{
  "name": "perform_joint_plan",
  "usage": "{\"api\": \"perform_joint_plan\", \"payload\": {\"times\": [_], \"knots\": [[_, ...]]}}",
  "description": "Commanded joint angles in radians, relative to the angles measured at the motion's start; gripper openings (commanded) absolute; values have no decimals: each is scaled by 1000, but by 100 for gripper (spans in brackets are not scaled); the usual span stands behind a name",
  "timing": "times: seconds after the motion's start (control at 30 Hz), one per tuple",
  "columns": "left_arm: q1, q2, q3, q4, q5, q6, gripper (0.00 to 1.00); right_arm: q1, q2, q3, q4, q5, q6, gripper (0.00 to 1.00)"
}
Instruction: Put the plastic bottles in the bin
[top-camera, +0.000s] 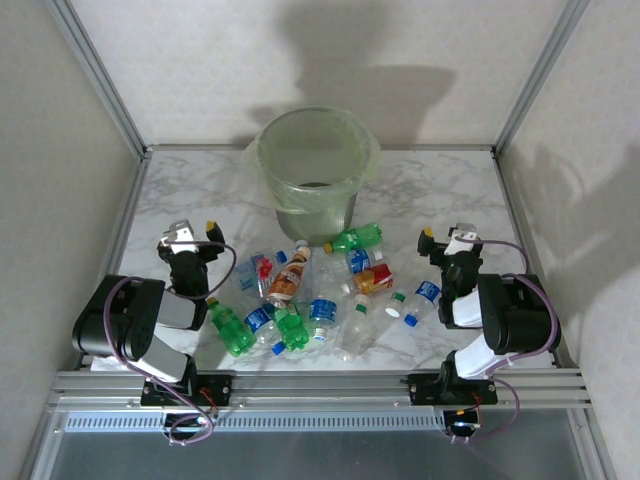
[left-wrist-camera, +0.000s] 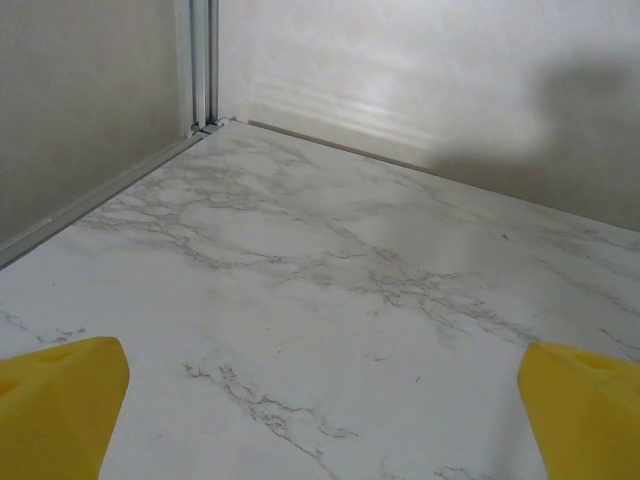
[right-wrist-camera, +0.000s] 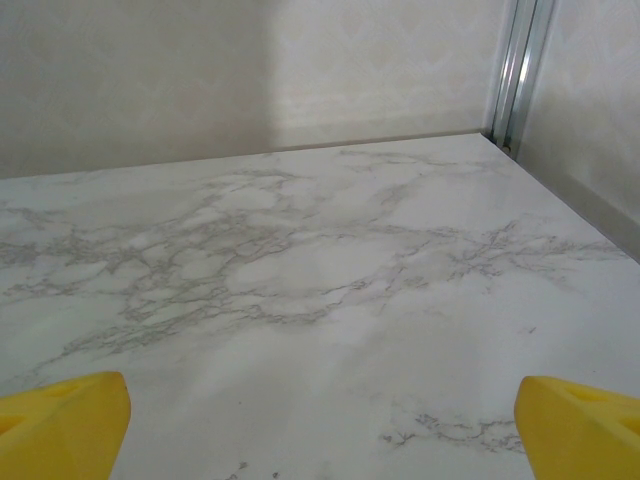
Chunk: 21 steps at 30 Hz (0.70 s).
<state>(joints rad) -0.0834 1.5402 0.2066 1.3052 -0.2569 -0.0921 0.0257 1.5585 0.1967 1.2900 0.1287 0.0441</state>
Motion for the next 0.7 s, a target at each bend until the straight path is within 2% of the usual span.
{"api": "perform_joint_plan", "payload": {"times": [0.0, 0.07, 0.13, 0.17, 0.2, 0.27, 0.3, 0.33, 0.37, 0.43, 0.47, 0.57, 0.67], "knots": [[2, 4, 8, 17, 19, 10, 99, -6, -10, 13, 20, -9, -7, 99], [4, 4, 8, 16, 22, 11, 99, -7, -11, 10, 25, 5, -2, 99], [3, 2, 8, 15, 24, 11, 99, -5, -24, 11, 27, 71, 21, 99], [4, 1, 8, 21, 21, 13, 99, -2, -63, 31, -42, 114, 32, 99], [-3, -24, 26, -25, -15, 8, 99, 6, -139, 100, -210, 175, 44, 99], [-20, -119, 156, -320, -152, -16, 100, 13, -305, 315, -681, 309, 177, 99], [-27, -151, 248, -511, -255, -63, 100, 12, -373, 441, -941, 321, 239, 99], [-25, -178, 325, -638, -363, -137, 100, 11, -415, 515, -1080, 306, 284, 99], [-12, -212, 406, -800, -409, -239, 100, 12, -457, 570, -1181, 284, 337, 99], [3, -266, 532, -1054, -382, -408, 100, 10, -530, 553, -1295, 313, 501, 99], [4, -286, 586, -1150, -313, -455, 100, -3, -559, 552, -1358, 307, 548, 99], [-38, -326, 680, -1305, -104, -516, 97, 4, -544, 663, -1638, 259, 631, 99], [-150, -370, 717, -1397, -79, -530, 96, 61, -450, 774, -1952, 266, 736, 99]]}}
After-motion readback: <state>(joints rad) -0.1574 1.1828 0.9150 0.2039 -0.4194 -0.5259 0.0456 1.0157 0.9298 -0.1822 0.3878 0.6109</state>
